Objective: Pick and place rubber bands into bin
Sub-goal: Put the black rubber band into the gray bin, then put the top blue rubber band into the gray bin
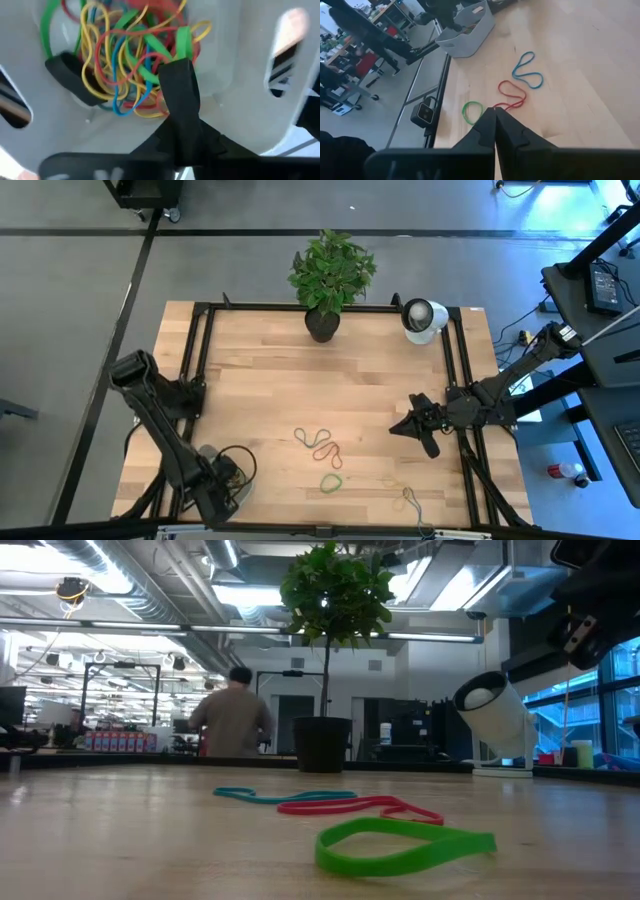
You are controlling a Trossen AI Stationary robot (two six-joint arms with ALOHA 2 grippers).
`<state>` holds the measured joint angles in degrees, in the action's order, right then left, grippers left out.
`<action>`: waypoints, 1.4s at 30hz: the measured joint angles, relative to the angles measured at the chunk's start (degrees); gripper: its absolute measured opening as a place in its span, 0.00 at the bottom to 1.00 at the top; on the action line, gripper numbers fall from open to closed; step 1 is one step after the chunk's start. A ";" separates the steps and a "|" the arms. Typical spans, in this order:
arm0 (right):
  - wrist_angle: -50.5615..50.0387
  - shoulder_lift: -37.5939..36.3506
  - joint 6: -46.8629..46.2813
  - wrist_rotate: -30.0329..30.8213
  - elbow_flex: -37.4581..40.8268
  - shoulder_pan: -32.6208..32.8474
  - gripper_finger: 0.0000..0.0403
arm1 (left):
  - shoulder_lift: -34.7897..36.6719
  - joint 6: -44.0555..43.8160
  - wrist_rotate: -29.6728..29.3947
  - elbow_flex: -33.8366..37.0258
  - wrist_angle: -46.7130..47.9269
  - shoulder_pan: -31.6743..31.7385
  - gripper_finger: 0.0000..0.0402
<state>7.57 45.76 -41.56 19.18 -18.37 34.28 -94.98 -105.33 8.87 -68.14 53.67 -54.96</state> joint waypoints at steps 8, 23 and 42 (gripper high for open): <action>-0.21 0.00 0.22 -2.43 0.00 0.02 0.03 | 1.03 -3.49 0.06 0.00 0.04 0.77 0.31; -0.19 0.00 0.07 -2.38 0.00 0.01 0.04 | 8.65 8.40 -9.04 0.00 4.64 10.35 0.37; -7.37 14.54 -7.92 6.57 -12.73 -0.52 0.00 | 11.90 84.04 -15.37 0.14 -6.08 43.80 0.00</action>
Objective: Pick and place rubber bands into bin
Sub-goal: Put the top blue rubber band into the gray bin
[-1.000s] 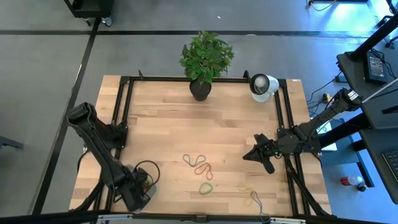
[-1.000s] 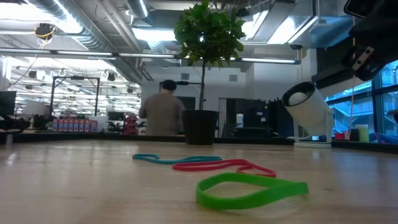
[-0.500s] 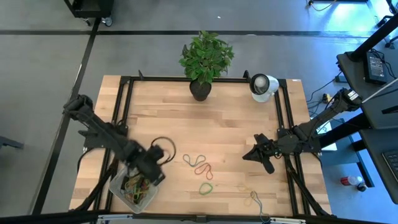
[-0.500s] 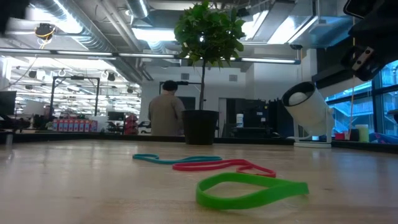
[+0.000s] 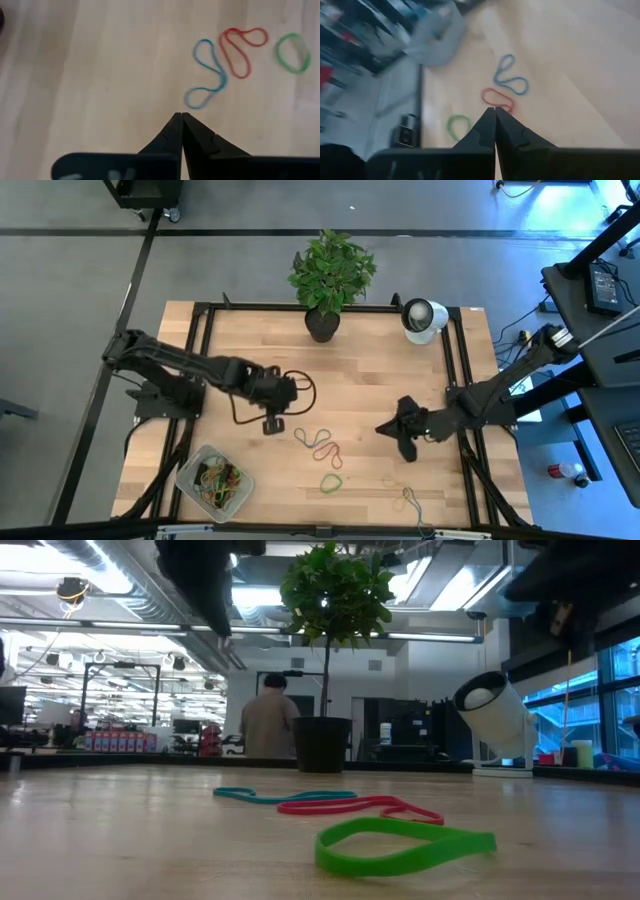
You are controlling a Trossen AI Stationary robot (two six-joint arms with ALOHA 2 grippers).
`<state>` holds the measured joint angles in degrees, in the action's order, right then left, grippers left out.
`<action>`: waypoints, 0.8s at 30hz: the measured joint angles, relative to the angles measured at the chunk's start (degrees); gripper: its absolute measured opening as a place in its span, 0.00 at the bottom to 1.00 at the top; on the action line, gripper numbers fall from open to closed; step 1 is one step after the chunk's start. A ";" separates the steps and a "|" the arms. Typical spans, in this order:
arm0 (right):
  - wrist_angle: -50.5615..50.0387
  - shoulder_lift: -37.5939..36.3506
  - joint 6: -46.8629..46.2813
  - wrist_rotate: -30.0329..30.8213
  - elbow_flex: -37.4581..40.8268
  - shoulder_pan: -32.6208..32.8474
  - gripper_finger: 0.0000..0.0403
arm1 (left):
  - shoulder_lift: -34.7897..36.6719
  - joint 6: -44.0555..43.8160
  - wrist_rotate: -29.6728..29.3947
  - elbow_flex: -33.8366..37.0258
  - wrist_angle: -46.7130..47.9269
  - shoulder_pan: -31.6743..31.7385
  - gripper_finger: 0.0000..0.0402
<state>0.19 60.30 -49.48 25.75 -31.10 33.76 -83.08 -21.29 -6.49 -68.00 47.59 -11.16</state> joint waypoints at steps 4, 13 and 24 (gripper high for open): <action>-15.85 7.93 -2.90 0.34 -11.62 -0.26 0.00 | 0.33 7.95 4.08 3.89 -3.70 4.70 0.00; -28.69 26.56 2.32 0.21 -28.46 -3.26 0.03 | 6.53 12.98 9.43 16.91 -9.68 8.66 0.00; -27.76 46.79 9.19 0.14 -40.52 -11.14 0.16 | 23.80 9.11 8.79 27.33 -13.53 8.59 0.00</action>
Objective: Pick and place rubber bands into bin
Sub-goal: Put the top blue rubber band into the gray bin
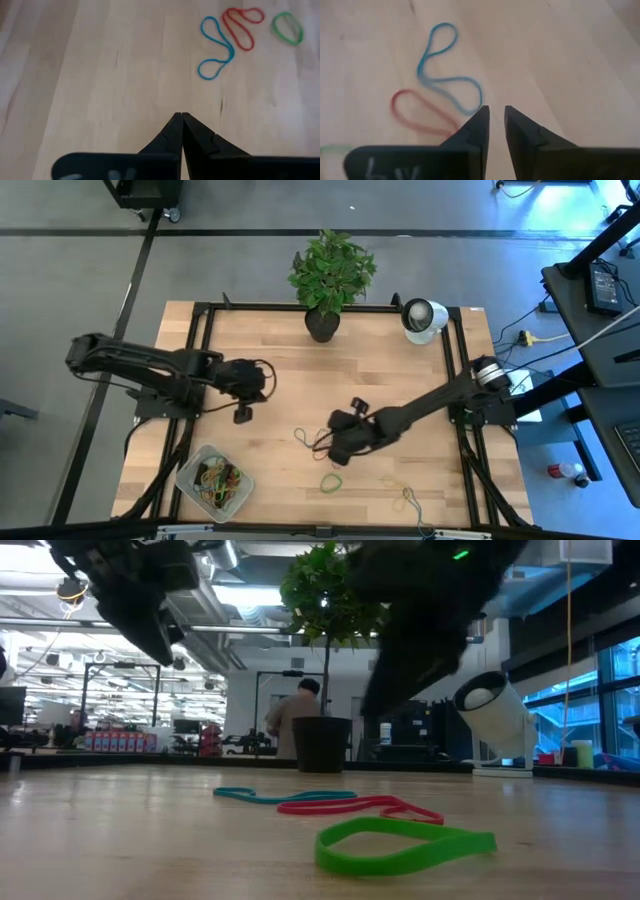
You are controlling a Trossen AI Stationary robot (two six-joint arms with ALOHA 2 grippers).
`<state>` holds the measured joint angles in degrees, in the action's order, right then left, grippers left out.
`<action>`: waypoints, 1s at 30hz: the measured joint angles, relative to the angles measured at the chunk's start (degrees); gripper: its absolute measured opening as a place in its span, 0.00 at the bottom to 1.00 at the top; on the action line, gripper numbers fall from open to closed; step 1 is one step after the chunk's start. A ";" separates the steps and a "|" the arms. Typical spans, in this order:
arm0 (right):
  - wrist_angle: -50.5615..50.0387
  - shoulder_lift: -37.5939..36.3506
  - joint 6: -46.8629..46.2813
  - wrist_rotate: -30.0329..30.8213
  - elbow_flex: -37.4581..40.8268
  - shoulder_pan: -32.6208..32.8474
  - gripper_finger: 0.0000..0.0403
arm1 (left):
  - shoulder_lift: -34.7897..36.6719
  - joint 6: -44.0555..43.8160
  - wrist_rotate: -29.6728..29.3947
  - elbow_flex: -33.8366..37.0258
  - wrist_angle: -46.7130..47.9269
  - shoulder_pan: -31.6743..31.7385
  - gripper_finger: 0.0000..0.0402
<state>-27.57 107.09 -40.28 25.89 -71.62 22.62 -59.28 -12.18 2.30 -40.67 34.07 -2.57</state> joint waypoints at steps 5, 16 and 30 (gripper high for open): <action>0.74 7.01 1.45 -0.84 -5.45 -2.67 0.17 | 6.21 -1.20 -0.18 1.36 0.08 0.00 0.00; 1.11 12.67 3.09 -8.21 -8.78 -4.45 0.16 | 11.80 -3.18 -0.19 1.61 0.19 -1.11 0.00; -1.12 14.68 1.50 -10.17 -8.94 -4.26 0.03 | 11.20 -3.16 -1.43 1.62 0.17 -2.71 0.00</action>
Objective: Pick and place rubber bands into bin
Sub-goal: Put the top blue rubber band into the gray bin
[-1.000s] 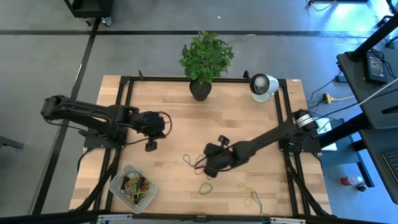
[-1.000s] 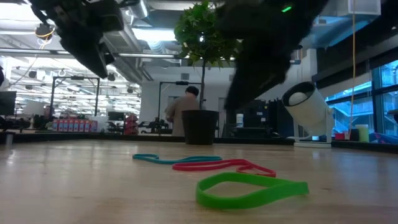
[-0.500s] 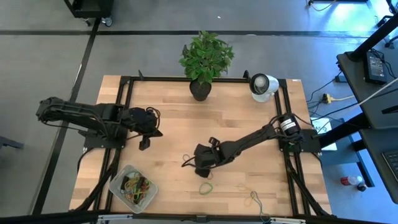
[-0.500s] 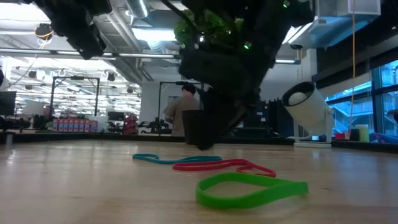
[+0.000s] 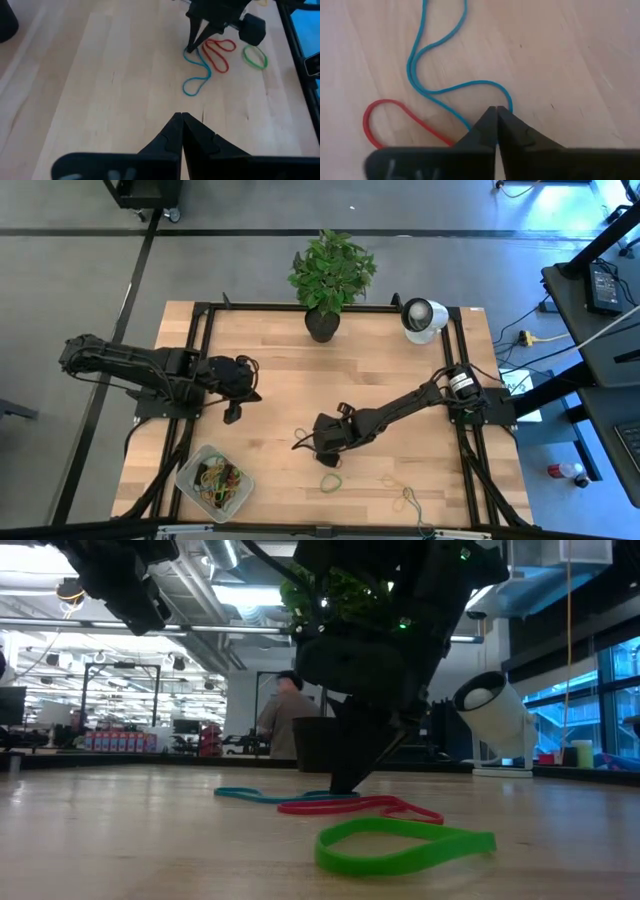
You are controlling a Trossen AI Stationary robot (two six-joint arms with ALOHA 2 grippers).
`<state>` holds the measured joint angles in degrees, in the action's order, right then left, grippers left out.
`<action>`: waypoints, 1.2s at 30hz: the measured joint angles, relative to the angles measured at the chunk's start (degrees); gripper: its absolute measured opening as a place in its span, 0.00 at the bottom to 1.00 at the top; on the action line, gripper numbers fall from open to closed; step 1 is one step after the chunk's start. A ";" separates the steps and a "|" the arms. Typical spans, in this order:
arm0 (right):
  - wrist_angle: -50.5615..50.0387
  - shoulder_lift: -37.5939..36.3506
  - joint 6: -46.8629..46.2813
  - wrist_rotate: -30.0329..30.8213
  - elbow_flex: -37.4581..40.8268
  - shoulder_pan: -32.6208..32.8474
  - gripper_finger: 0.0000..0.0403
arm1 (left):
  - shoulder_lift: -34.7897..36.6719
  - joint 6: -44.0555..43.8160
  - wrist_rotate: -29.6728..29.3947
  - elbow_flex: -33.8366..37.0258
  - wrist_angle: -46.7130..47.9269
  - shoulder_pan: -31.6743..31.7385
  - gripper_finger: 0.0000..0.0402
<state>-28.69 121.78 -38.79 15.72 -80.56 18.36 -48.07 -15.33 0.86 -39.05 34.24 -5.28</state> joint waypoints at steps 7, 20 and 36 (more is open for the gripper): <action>-1.84 -1.35 1.08 -0.20 -0.90 0.00 0.01 | -0.02 0.01 0.00 0.00 0.02 0.00 0.00; -2.96 -4.11 1.51 2.44 -2.01 0.01 0.06 | -0.02 0.02 0.00 0.00 0.03 0.00 0.01; -1.96 -4.11 -0.51 5.06 1.40 0.05 0.32 | -0.02 -0.58 0.02 0.00 0.02 0.02 0.01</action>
<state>-30.65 117.67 -39.29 20.78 -79.16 18.41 -48.10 -15.92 0.88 -39.05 34.26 -5.26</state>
